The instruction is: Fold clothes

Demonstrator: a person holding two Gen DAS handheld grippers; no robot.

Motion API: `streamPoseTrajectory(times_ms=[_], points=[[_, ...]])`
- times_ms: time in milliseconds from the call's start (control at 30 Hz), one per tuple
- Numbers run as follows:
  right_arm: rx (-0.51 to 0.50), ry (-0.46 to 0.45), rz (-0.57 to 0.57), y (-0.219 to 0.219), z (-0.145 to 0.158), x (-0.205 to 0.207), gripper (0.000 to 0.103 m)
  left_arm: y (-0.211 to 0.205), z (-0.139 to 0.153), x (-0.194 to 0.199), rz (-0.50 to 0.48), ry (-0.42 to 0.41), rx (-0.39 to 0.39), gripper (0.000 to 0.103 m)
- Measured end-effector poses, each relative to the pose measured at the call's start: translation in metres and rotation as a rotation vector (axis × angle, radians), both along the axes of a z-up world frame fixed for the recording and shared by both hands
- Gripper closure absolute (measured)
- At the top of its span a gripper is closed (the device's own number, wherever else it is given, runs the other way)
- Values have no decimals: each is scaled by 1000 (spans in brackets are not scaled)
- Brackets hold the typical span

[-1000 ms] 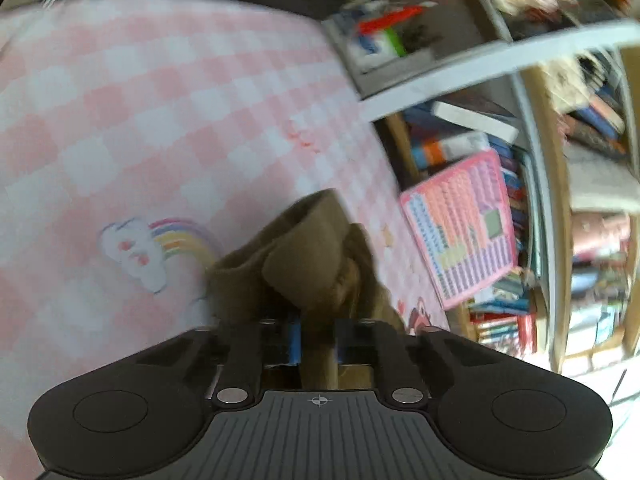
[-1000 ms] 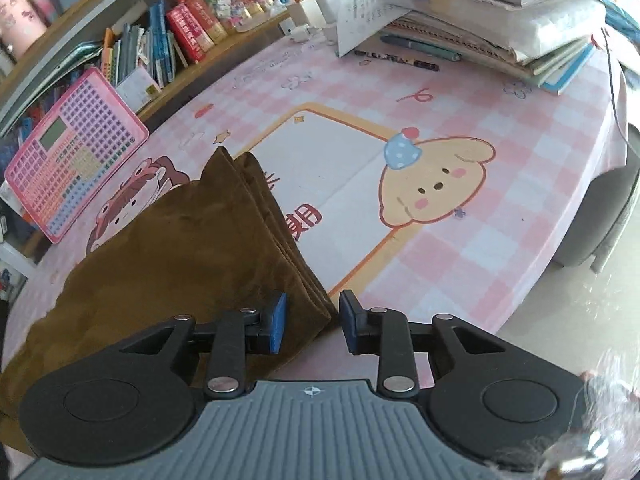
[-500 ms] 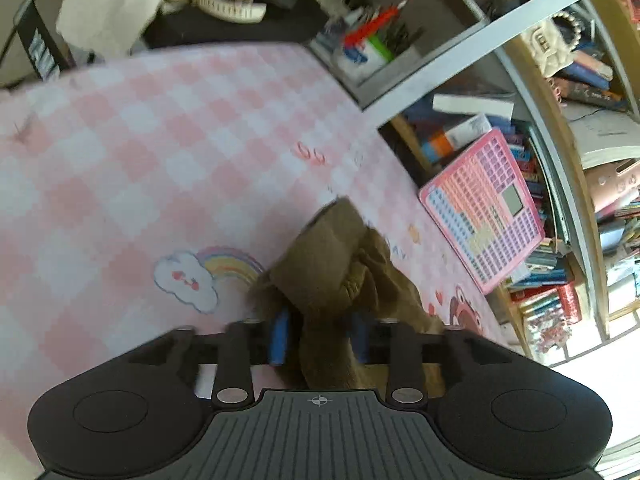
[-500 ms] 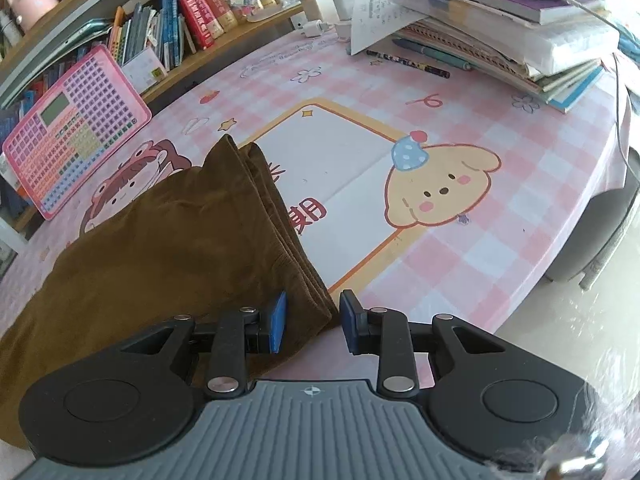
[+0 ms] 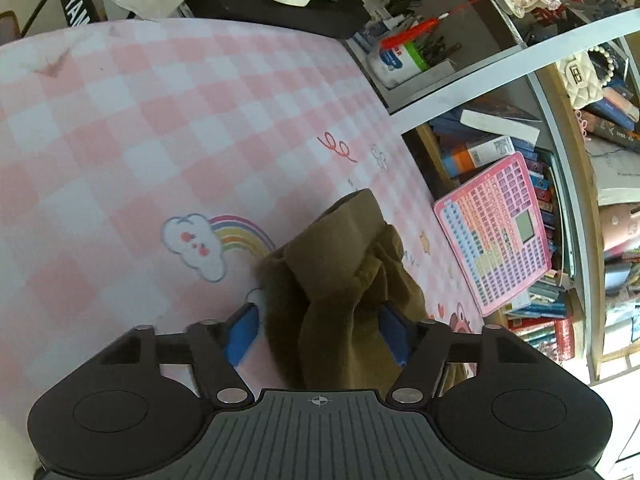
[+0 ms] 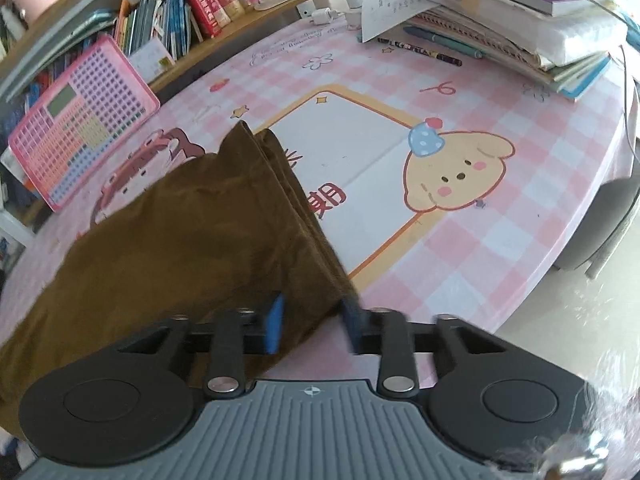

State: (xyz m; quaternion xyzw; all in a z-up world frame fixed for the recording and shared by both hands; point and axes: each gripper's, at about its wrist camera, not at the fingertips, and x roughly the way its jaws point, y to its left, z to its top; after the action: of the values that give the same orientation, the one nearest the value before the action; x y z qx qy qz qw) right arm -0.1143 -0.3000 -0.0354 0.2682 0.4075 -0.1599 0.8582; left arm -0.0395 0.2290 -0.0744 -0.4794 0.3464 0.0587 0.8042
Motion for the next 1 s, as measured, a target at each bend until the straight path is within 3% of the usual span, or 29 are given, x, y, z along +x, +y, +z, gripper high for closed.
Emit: streamPoseTrajectory(times_ms=[33, 167, 200, 300, 367, 467, 533, 633, 733, 767, 900, 1000], points=[[6, -5, 6, -1, -1, 1, 83, -1, 0, 2, 1, 5, 1, 77], [-9, -9, 48, 5, -5, 14, 90, -4, 2, 10, 3, 23, 3, 88], [-15, -7, 59, 7, -5, 19, 91, -7, 9, 8, -6, -2, 25, 89], [-20, -8, 101, 16, -4, 35, 91, -24, 58, -7, -102, -191, 210, 89], [-20, -10, 133, 23, -5, 44, 91, -23, 67, -10, -113, -226, 256, 89], [-44, -9, 162, 36, -5, 54, 91, 2, 34, -4, -26, -75, 175, 89], [-60, -7, 178, 41, -5, 56, 91, 11, 15, -7, 13, -23, 123, 88], [-73, -2, 186, 44, -5, 56, 90, 13, 3, -12, 34, -35, 91, 84], [-95, 4, 182, 46, -2, 54, 81, 13, -1, -11, 41, -34, 74, 77], [-104, 4, 179, 47, 0, 52, 73, 14, -2, -10, 41, -33, 69, 75], [-146, -9, 171, 53, 9, 41, 65, 15, -5, -13, 36, -47, 23, 48], [-196, -35, 199, 64, 18, 32, 63, 11, -6, -13, 31, -63, 10, 45]])
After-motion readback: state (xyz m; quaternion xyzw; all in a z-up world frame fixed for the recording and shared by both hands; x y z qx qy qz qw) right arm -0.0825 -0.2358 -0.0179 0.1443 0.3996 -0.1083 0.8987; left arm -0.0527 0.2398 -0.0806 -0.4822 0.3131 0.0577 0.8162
